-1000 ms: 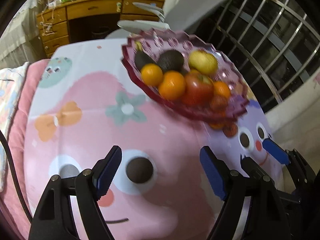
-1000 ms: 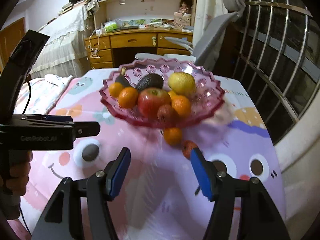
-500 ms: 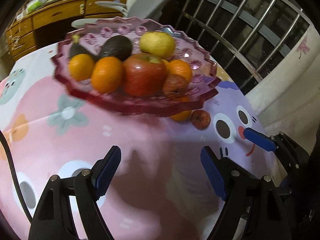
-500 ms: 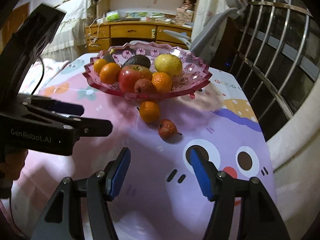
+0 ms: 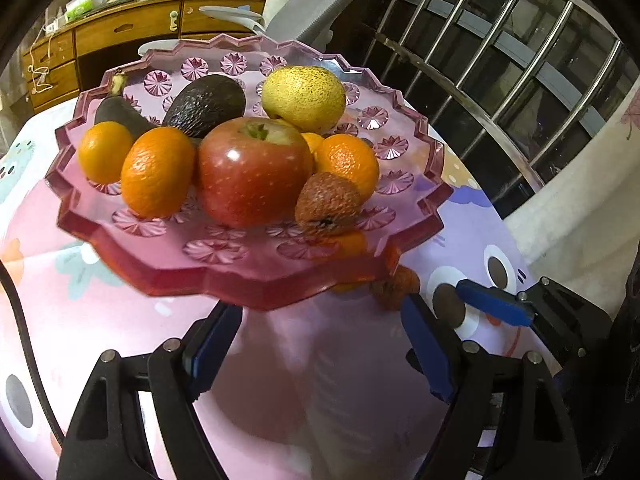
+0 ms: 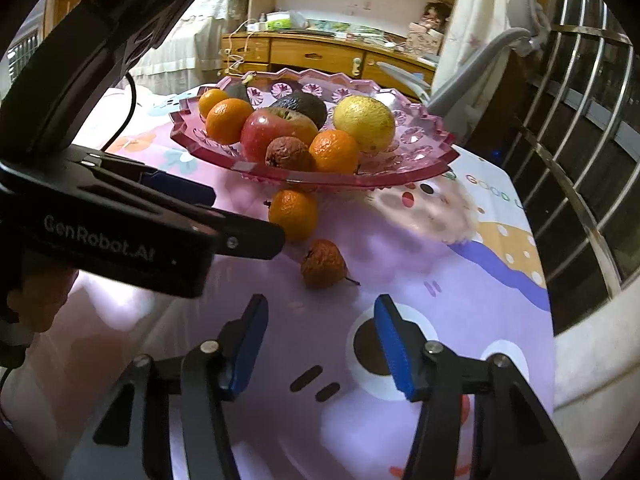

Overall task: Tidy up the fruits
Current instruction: 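Grasp the other brown wrinkled fruit with the right tool while the left tool grasps a mandarin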

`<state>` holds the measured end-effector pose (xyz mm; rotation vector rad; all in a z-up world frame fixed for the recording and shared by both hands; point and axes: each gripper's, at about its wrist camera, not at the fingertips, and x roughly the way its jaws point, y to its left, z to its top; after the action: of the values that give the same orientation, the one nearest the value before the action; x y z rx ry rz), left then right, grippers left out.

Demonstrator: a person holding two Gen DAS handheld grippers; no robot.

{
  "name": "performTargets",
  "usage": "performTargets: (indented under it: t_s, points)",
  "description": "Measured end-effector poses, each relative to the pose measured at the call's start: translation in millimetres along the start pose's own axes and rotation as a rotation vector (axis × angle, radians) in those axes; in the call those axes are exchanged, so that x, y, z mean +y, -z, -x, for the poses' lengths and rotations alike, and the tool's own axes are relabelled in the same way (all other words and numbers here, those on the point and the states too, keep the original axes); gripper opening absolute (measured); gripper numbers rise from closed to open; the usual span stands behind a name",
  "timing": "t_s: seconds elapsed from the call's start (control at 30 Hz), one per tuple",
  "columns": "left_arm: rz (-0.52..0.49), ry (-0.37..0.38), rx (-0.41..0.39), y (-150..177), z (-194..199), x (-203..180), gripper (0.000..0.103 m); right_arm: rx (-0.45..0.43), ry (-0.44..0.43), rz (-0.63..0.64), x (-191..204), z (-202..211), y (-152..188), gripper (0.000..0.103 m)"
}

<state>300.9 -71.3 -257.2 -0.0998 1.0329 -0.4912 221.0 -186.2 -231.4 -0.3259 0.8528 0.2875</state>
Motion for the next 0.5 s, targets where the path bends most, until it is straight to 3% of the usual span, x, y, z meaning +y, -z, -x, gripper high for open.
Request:
performTargets:
  t_s: [0.3, 0.5]
  points:
    - [0.051, -0.044, -0.024, -5.1, -16.6, -7.6, 0.077, -0.007, -0.079, 0.026, -11.9, -15.3, -2.9, 0.044]
    - [0.081, -0.035, -0.051, -13.1, -24.3, -11.1, 0.072, -0.017, -0.13, 0.041, -16.9, -21.3, -7.4, 0.043]
